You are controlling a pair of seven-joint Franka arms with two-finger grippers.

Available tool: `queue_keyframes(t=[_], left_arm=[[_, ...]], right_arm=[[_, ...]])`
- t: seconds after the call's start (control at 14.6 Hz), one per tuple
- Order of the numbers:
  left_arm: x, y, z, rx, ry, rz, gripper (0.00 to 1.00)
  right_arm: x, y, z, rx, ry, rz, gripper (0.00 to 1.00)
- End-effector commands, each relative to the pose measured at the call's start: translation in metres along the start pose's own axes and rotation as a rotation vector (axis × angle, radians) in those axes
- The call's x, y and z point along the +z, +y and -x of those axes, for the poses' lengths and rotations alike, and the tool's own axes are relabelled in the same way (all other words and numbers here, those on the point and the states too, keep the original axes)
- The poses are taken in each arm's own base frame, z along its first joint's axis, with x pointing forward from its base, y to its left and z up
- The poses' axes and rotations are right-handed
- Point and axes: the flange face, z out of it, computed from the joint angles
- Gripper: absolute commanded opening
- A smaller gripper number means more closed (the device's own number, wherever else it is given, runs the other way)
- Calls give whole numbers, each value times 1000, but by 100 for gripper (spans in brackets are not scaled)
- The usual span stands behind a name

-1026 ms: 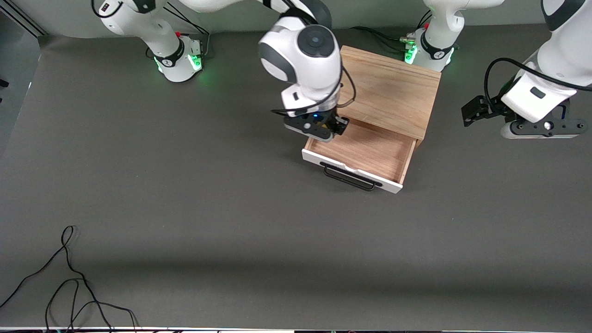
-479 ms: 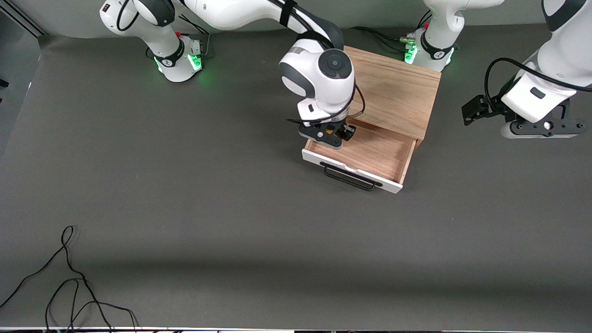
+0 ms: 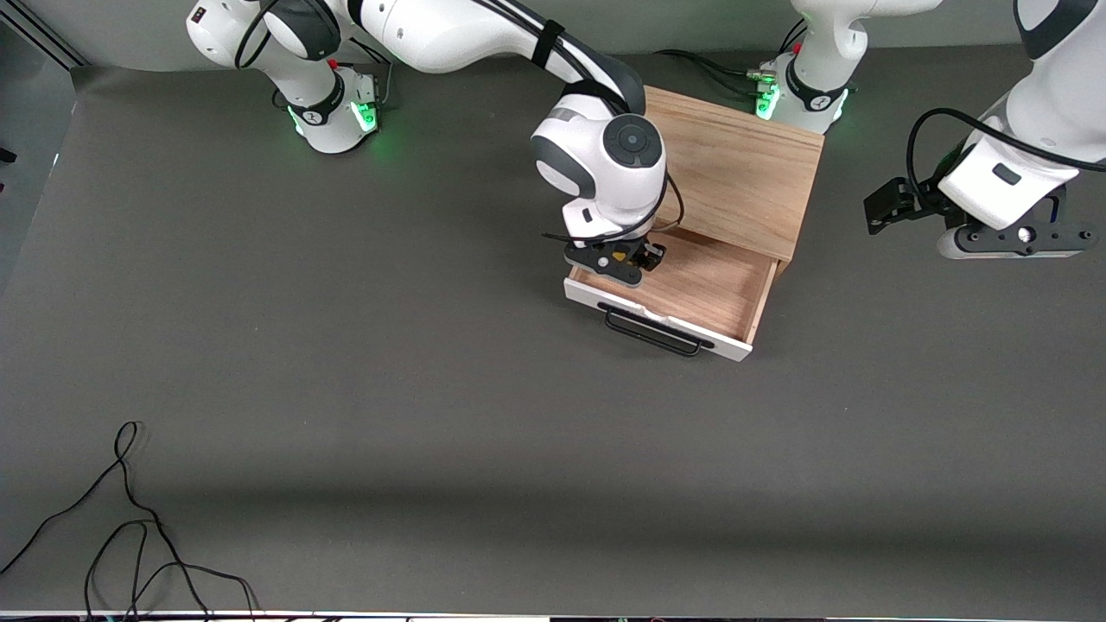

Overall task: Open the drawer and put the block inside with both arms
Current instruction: 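Lower the cube into the drawer and open the right gripper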

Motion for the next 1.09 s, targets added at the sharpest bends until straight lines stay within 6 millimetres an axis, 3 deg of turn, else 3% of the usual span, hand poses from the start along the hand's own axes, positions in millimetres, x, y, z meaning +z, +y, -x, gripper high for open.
queue_keyframes(t=[0.0,0.21,0.48,0.68,0.82,1.03], left_arm=[[-2,-3,3,9,-4,-13,100],[-2,-5,3,4,-3,-12,100],[-2,-5,3,6,-6,-13,100],[-2,-4,3,7,-3,-12,100],[-2,-5,3,6,-3,-12,100],[-2,-5,3,6,-3,-12,100]], right_arm=[[-1,-6,1,16,27,-10,99],[-26,-8,-3,21,32,-33,100],[-99,8,-20,45,22,10,100],[-177,45,-69,85,18,-1,100],[-217,73,-91,8,18,11,100],[-262,134,-143,-51,-1,56,100]])
